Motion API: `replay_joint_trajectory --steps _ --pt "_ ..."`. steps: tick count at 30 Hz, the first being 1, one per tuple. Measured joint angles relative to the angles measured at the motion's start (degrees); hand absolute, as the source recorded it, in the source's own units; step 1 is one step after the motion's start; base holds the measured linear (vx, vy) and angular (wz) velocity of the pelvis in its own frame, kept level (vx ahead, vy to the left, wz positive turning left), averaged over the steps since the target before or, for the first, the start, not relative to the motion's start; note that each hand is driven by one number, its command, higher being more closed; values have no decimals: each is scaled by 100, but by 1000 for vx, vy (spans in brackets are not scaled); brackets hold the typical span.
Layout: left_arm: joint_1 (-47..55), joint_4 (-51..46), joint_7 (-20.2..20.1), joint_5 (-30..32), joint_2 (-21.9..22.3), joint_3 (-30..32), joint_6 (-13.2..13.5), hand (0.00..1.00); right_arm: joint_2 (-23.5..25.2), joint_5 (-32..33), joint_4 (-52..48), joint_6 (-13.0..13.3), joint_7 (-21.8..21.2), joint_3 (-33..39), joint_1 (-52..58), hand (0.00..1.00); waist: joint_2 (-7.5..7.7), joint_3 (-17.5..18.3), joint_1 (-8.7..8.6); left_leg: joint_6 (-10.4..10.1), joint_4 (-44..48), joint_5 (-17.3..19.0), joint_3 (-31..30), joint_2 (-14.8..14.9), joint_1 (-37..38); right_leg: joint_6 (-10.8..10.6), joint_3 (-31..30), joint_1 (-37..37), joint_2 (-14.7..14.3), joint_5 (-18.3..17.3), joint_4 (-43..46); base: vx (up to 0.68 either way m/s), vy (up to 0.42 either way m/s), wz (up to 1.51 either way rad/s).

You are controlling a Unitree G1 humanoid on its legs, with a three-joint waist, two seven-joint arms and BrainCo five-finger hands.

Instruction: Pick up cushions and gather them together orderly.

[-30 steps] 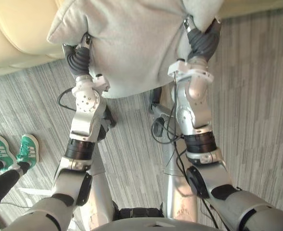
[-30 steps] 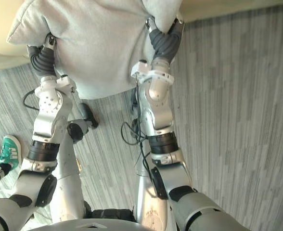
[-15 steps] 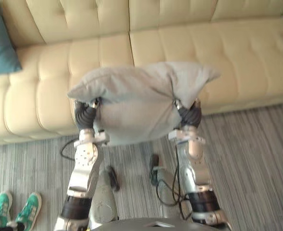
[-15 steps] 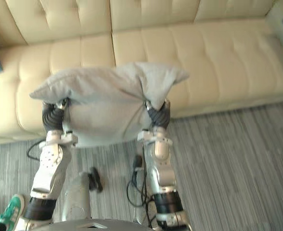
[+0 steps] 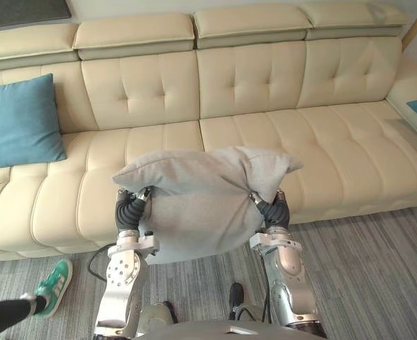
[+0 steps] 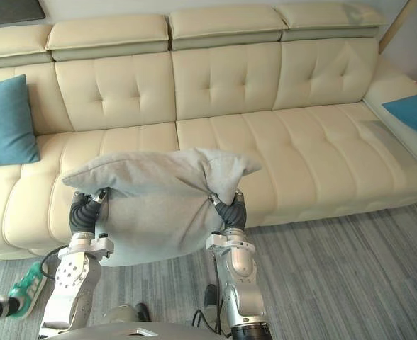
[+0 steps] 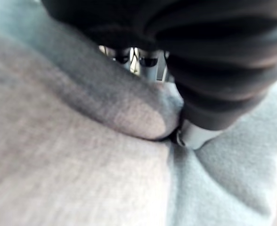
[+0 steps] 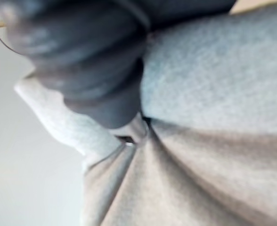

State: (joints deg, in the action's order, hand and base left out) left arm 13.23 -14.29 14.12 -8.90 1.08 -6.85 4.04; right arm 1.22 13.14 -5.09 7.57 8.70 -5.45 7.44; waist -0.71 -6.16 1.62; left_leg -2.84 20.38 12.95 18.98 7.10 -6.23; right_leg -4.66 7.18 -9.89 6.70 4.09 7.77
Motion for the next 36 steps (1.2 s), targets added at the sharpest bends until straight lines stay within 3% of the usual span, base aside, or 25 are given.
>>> replay_joint_trajectory --steps 4,7,8,10,11,14,15,16,17,18,20,22,23,24,26,28,30,32,33,36 --pt "-10 194 8 -102 -71 33 -1 100 -11 -1 362 -25 0 -14 -201 100 88 -71 -36 183 179 315 -166 -236 145 48 -28 -686 321 -165 1772 -66 155 -11" --pt "-13 195 12 -108 -210 33 -1 100 -22 -3 387 -25 0 -43 -257 100 175 -148 -138 305 238 379 -248 -253 185 306 -13 -940 424 19 2361 -8 65 15" --pt "-22 196 19 -110 -255 32 -1 100 -24 -5 391 -25 0 -45 -279 100 184 -186 -193 401 240 363 -344 -251 195 373 -8 -1021 436 -116 2504 35 34 29" --pt "-36 198 33 -116 -301 26 0 100 -57 -5 392 -25 1 -42 -293 100 187 -190 -246 419 233 382 -459 -253 168 249 2 -1021 359 -517 2231 103 -27 37" --pt "-81 200 52 -162 -344 25 0 100 -63 -5 392 -25 1 -39 -344 100 233 -170 -266 397 222 406 -530 -256 122 211 -5 -1014 236 -558 1648 122 -57 33" --pt "-96 209 52 -219 -365 19 0 100 -73 -4 388 -24 3 10 -388 100 268 -158 -325 218 180 507 -664 -317 148 162 -37 -968 28 -324 353 249 -154 35" --pt "-108 240 51 -217 -377 8 4 100 -104 -5 389 -24 5 19 -383 100 352 -106 -375 105 185 583 -769 -381 182 230 -110 -960 -5 -51 157 270 -195 44" --pt "-139 298 51 -215 -371 -17 4 100 -150 -5 389 -24 6 9 -382 100 298 -135 -409 7 210 666 -840 -368 231 256 -156 -915 -33 165 220 305 -201 39" --pt "-183 432 50 -214 -303 -82 4 100 -255 -5 387 -25 9 26 -385 100 32 -172 -405 -105 251 784 -937 -196 314 271 -100 -961 -170 104 585 335 -165 25" --pt "-177 469 47 -216 -256 -136 3 100 -349 -3 379 -26 7 42 -365 100 -160 -124 -422 -246 137 796 -975 -29 391 329 9 -1092 -280 -227 1014 445 -183 10" --pt "-193 469 45 -221 -166 -150 5 100 -376 2 353 -30 7 62 -367 100 -214 -96 -464 -468 -46 650 -1154 109 563 489 137 -1186 -416 -589 1437 429 -188 2" --pt "-176 472 41 -225 -92 -184 5 100 -392 58 210 -31 5 111 -338 100 -216 -95 -494 -484 287 494 -1295 251 476 602 215 -1069 -533 -786 1455 355 -192 -1" --pt "-166 473 39 -225 -75 -206 4 100 -404 63 134 -33 6 125 -304 100 -218 -96 -506 -459 485 446 -1299 274 410 614 242 -1013 -538 -828 1455 385 -195 7" --pt "-113 471 -24 -236 9 -236 2 100 -450 96 -192 -31 9 158 -137 100 -221 -99 -510 -377 1468 113 -1265 364 68 684 287 -823 -529 -929 1500 264 -110 6" --pt "-62 462 -76 -367 65 -243 11 100 -534 122 -567 -25 7 142 34 100 -219 -100 -435 -310 2523 -505 -1226 466 -368 789 275 -599 -464 -1014 1505 265 -87 -12" --pt "-77 401 -82 -448 82 -263 31 100 -546 184 -767 -7 18 147 44 100 -228 -95 -375 -166 2984 -435 -934 602 -613 765 260 -458 -394 -1175 1467 167 0 -17" --pt "-91 381 -82 -448 125 -308 39 100 -563 295 -783 18 55 159 72 100 -230 -94 -349 98 2626 -256 -582 730 -748 688 287 -379 -287 -1282 1451 85 101 10" --pt "-91 377 -82 -448 125 -331 41 100 -571 338 -785 28 66 160 131 100 -236 -91 -320 216 1790 -229 -286 737 -764 621 308 -391 -155 -1391 1511 47 192 23" --pt "-88 375 -83 -448 154 -341 40 100 -570 340 -782 26 66 158 202 100 -254 -84 -296 219 931 -326 -195 661 -645 475 322 -440 -65 -1472 1636 17 219 17" --pt "-66 370 -80 -445 139 -334 42 100 -444 339 -757 16 62 149 321 100 -217 -48 -202 -23 125 -348 -190 268 -382 244 184 -540 88 -1308 1403 -10 190 13"
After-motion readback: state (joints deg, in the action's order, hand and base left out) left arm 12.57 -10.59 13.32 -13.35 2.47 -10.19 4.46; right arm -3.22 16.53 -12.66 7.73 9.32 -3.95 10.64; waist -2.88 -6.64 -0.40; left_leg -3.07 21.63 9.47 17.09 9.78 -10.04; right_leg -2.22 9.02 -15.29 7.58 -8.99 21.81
